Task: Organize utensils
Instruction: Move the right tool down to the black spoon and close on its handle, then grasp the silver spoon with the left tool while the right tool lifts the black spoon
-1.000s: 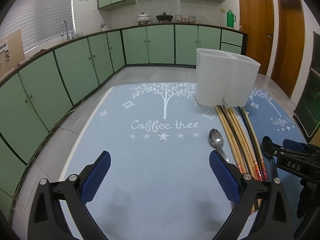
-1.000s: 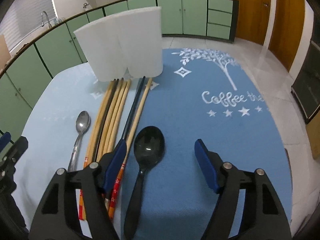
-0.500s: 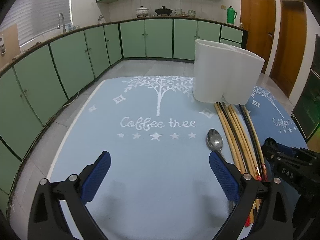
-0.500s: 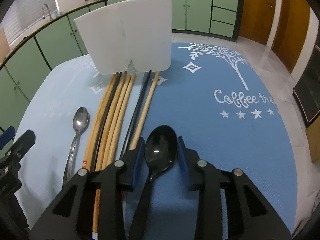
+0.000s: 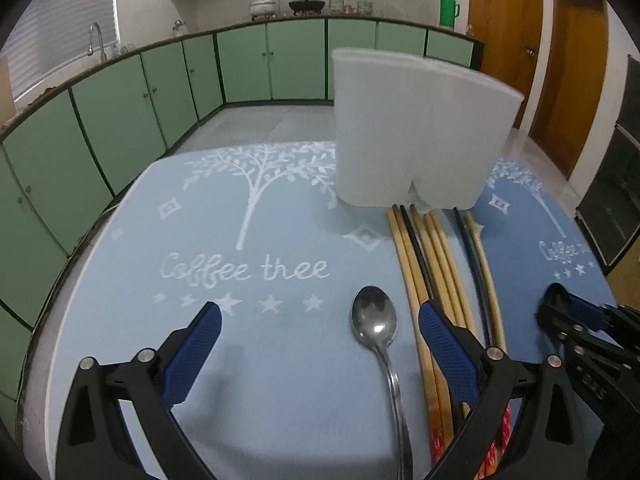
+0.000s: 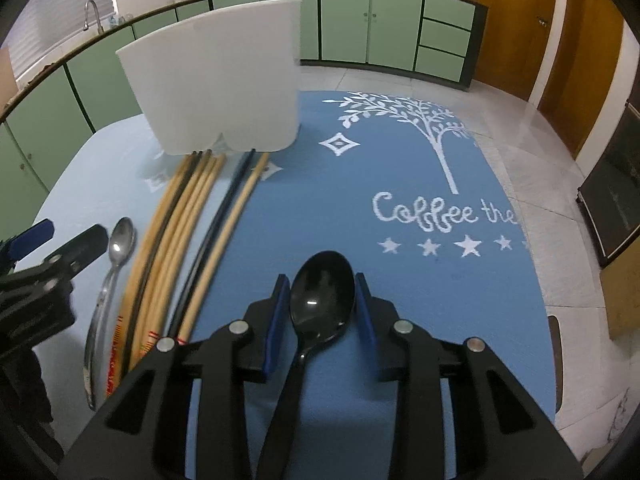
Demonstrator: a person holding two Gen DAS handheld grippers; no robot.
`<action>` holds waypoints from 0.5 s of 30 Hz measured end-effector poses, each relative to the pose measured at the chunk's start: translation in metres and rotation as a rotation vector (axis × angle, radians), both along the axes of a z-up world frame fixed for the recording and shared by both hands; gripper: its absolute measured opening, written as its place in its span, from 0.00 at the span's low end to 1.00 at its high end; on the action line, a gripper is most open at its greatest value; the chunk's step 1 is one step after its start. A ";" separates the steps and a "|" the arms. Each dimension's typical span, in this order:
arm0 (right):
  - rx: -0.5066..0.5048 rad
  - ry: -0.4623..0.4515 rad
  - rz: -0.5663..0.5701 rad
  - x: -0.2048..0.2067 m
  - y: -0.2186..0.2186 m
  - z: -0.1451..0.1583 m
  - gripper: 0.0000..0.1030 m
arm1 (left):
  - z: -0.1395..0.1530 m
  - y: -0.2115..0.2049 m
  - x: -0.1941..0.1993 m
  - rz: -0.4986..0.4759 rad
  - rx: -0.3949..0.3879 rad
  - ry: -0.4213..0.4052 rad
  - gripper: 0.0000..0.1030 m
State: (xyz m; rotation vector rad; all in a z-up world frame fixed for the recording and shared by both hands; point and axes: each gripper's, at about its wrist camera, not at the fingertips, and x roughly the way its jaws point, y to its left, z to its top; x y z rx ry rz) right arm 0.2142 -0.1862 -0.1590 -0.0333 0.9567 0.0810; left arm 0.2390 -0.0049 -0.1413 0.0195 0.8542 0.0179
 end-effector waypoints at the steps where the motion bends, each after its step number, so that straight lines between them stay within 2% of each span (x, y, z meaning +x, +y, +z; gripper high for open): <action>1: 0.001 -0.001 0.002 0.000 0.000 -0.001 0.30 | -0.004 -0.001 0.004 0.006 0.006 0.012 0.93; 5: 0.006 -0.006 0.007 0.001 0.000 -0.002 0.30 | -0.014 -0.005 0.016 0.015 0.018 0.056 0.93; 11: 0.016 0.004 0.022 0.000 -0.003 -0.002 0.32 | -0.021 -0.002 0.025 0.030 -0.005 0.105 0.93; 15: 0.022 0.027 0.034 0.003 -0.005 0.000 0.34 | -0.021 -0.003 0.027 0.032 -0.003 0.115 0.94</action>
